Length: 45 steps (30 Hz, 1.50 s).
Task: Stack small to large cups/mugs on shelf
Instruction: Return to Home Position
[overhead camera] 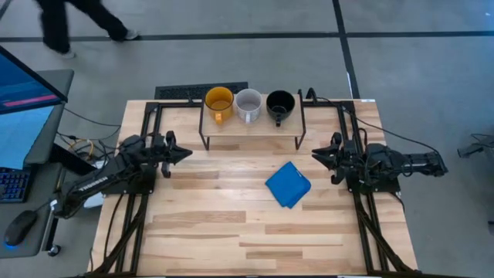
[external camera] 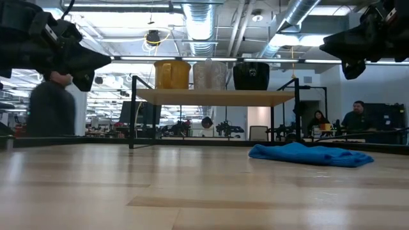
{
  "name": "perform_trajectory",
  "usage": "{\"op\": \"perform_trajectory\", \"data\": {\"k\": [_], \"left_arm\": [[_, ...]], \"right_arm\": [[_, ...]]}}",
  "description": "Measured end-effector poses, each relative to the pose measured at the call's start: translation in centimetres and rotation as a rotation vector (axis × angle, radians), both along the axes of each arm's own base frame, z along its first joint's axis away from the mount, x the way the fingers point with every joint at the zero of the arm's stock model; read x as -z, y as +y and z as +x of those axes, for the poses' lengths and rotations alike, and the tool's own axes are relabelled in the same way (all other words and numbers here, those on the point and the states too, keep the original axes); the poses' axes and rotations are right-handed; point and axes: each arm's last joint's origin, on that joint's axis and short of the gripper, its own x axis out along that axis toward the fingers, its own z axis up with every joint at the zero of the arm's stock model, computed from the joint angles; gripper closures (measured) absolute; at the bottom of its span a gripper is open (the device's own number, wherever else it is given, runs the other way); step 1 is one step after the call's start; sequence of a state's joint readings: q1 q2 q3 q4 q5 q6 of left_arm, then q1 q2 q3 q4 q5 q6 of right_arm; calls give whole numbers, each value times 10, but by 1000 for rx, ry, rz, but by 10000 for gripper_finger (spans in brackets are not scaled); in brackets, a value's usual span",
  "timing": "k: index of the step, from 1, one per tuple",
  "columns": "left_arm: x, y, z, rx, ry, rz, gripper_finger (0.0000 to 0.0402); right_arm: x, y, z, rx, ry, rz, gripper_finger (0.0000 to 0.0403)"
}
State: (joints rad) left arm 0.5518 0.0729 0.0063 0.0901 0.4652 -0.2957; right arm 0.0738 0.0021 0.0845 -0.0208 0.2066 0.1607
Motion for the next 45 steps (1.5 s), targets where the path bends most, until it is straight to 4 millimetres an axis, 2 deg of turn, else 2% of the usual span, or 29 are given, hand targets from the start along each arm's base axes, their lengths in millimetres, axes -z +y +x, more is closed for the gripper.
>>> {"op": "perform_trajectory", "data": {"k": [4, 9, 45], "left_arm": [[-1, 0, 0, 1, -7, -6, 401], [-1, 0, 0, 2, -8, -16, 401], [-1, 0, 0, 5, -4, 28, 401]], "right_arm": [[2, 0, 1, 6, -8, -1, 296], [15, 0, 5, 6, -41, 0, 296], [20, 0, 6, 10, 10, 23, 296]]}}
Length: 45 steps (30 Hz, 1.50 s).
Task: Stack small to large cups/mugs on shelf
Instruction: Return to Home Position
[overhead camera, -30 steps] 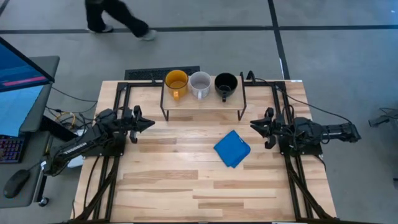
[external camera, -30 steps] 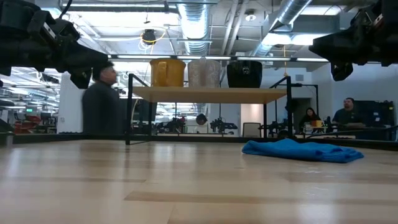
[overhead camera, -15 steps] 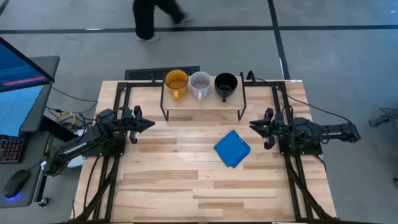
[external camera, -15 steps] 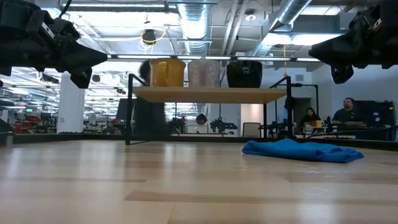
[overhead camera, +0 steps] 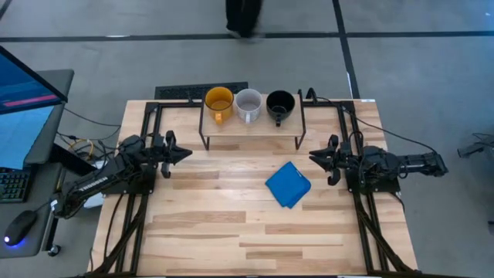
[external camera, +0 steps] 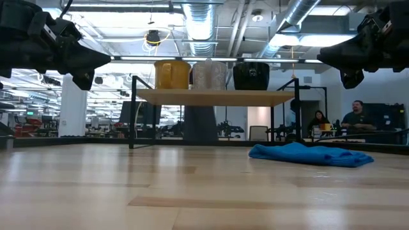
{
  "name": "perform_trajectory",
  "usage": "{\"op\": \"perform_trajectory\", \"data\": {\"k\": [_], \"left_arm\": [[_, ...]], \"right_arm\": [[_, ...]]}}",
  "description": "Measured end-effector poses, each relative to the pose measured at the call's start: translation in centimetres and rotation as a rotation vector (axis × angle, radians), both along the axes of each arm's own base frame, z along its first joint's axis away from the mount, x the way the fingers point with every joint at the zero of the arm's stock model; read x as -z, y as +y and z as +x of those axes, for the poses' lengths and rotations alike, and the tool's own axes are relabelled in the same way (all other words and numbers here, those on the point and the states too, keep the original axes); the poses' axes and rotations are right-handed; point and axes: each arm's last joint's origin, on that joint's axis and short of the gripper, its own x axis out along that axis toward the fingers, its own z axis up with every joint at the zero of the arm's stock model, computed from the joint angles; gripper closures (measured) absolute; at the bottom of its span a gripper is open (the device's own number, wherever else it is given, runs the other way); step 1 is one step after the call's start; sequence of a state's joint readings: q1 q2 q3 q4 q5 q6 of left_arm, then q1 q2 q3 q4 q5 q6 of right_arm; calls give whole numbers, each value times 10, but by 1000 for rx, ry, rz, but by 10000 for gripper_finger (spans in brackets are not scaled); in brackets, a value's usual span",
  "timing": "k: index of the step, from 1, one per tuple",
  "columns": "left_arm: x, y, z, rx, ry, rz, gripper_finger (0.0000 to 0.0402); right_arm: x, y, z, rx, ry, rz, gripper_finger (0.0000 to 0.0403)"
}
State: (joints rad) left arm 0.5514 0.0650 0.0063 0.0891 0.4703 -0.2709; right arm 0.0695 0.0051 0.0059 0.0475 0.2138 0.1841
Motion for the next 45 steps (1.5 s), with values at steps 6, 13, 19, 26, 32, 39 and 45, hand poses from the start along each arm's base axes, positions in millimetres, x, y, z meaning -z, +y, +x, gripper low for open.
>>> {"op": "perform_trajectory", "data": {"k": [6, 13, 19, 26, 32, 39, 45], "left_arm": [[0, 1, 0, -20, -4, -43, 401], [0, 0, 0, -12, -6, -74, 401], [0, 1, 0, -41, -9, -91, 401], [0, 3, 0, -89, -9, -93, 401], [0, 3, 0, -91, -9, -93, 401], [0, 3, 0, -94, -9, -94, 401], [0, 3, 0, -94, -9, -94, 401]], "right_arm": [[0, 0, 0, 0, 0, 0, 296], [0, 0, 0, 0, 0, 0, 296], [0, 0, 0, 0, 0, 0, 296], [0, 0, 0, 0, 0, 0, 296], [0, 0, 0, 0, 0, 0, 296], [0, 0, 0, 0, 0, 0, 296], [0, 0, 0, 0, 0, 0, 296]]}}
